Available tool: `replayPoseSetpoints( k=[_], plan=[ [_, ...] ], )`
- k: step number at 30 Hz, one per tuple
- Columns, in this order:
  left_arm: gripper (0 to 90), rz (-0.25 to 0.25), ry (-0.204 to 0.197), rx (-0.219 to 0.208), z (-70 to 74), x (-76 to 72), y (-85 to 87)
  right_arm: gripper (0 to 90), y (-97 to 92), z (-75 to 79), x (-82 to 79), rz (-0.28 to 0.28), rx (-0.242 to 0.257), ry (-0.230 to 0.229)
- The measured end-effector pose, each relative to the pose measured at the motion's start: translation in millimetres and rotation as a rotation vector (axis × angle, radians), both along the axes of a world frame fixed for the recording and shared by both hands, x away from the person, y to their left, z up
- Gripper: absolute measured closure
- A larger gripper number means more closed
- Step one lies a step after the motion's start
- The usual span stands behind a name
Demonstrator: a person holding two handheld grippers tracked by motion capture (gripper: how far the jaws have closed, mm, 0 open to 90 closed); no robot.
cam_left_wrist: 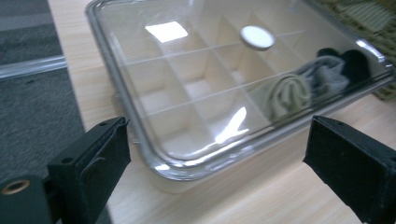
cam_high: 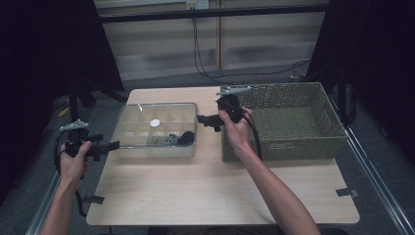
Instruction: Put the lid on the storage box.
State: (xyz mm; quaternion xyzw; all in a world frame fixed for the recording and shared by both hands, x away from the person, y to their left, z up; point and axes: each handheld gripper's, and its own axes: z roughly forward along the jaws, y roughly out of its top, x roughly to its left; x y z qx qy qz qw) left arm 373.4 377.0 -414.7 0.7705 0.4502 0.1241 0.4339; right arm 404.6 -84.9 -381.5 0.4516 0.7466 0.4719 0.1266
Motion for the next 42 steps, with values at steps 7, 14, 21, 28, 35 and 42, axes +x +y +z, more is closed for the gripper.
replayPoseSetpoints(
  k=[7, 14, 21, 28, 35, 42],
  plan=[
    [6.3, -0.021, -0.040, 0.012, 3.6, -15.6, -17.5, 5.5, -21.4, -0.1, -20.0, -0.002, -0.022, -0.036],
    [6.3, -0.025, -0.094, 0.025, 0.5, -32.3, -35.3, 4.2, -41.3, -2.6, -39.3, -0.003, -0.024, -0.054],
    [6.3, -0.054, -0.085, 0.007, -4.9, -48.2, -52.1, 3.9, -56.1, -7.9, -59.4, -0.011, -0.030, -0.064],
    [5.9, -0.081, -0.086, 0.010, -11.3, -61.1, -62.7, 3.1, -80.2, -10.0, -81.8, -0.044, -0.018, -0.100],
    [5.9, -0.097, -0.082, 0.034, -15.9, -69.5, -79.2, 2.6, -99.4, -21.4, -106.2, -0.050, -0.011, -0.112],
    [5.9, -0.110, -0.086, 0.031, -19.5, -82.0, -90.1, 2.6, -116.2, -29.7, -133.5, -0.067, 0.001, -0.117]
  ],
)
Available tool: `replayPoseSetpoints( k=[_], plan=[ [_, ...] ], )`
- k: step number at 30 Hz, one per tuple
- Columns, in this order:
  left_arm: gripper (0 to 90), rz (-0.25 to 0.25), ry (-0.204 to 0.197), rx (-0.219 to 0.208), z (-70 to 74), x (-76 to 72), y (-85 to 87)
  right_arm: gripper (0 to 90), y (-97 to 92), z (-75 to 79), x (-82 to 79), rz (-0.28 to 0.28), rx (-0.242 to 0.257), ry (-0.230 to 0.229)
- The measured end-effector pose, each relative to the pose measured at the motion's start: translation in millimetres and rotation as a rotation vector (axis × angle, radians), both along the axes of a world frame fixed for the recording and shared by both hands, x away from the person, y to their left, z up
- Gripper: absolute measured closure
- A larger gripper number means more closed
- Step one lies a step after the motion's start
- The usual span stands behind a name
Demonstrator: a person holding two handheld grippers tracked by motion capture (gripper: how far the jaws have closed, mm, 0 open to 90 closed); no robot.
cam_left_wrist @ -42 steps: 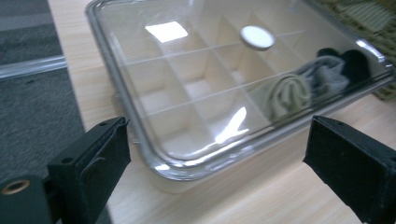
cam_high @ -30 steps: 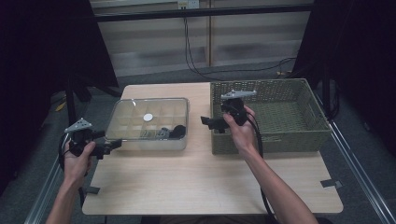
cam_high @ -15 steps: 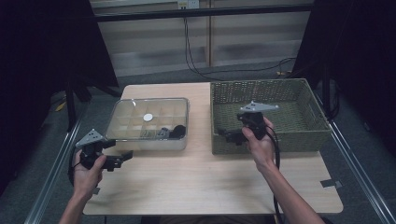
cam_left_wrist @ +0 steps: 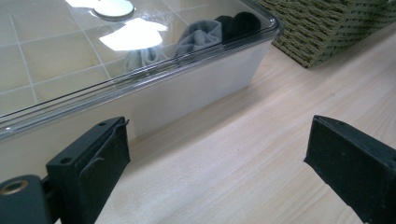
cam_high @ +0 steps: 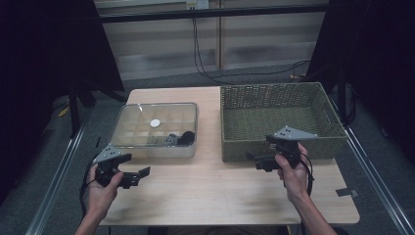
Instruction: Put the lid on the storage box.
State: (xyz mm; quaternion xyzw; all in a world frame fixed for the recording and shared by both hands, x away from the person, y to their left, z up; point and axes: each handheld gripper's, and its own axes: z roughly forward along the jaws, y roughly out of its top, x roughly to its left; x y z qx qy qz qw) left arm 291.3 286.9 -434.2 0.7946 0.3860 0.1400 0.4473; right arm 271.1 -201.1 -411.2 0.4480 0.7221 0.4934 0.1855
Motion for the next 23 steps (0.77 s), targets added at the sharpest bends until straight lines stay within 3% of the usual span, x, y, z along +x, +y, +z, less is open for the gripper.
replayPoseSetpoints(
  k=[3, 10, 13, 16, 19, 23],
  plan=[
    [5.6, 0.009, 0.018, 0.000, -1.0, -4.5, -3.9, 2.5, -6.6, -6.7, -10.4, -0.009, -0.002, 0.012],
    [5.5, -0.016, 0.012, -0.003, -9.0, -16.6, -23.3, 2.4, -19.9, -21.9, -32.1, -0.020, -0.012, 0.049],
    [5.2, -0.019, 0.029, 0.007, -14.2, -19.2, -31.5, 2.5, -27.1, -28.9, -37.3, -0.033, -0.021, 0.069],
    [4.9, -0.033, 0.057, -0.016, -19.4, -23.8, -37.8, 2.4, -32.2, -35.2, -42.9, -0.038, -0.015, 0.084],
    [4.8, -0.050, 0.043, 0.001, -21.7, -27.8, -42.0, 2.4, -34.6, -43.3, -48.2, -0.037, -0.020, 0.097],
    [4.7, -0.052, 0.032, -0.044, -22.2, -31.8, -42.4, 2.4, -36.5, -51.9, -50.8, -0.034, -0.021, 0.110]
  ],
)
